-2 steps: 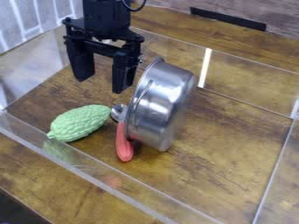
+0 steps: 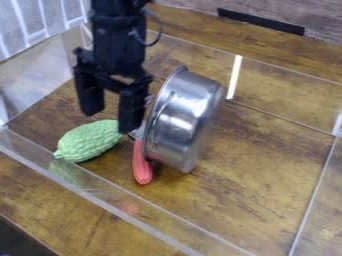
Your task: Put the green object in the silver pot
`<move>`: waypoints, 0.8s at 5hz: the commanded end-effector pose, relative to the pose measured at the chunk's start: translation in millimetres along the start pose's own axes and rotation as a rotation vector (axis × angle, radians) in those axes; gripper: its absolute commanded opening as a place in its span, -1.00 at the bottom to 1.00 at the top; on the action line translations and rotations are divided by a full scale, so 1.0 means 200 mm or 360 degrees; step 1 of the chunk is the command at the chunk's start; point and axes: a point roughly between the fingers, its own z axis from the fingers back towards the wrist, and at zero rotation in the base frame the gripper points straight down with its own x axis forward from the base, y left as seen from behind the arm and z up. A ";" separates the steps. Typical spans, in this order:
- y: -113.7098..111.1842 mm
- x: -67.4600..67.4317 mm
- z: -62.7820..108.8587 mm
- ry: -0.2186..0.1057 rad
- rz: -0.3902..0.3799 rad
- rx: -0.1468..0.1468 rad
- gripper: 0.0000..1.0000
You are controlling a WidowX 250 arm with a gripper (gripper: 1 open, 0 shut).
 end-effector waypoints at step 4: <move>0.19 0.05 -0.19 -0.0156 -0.0324 0.0044 1.00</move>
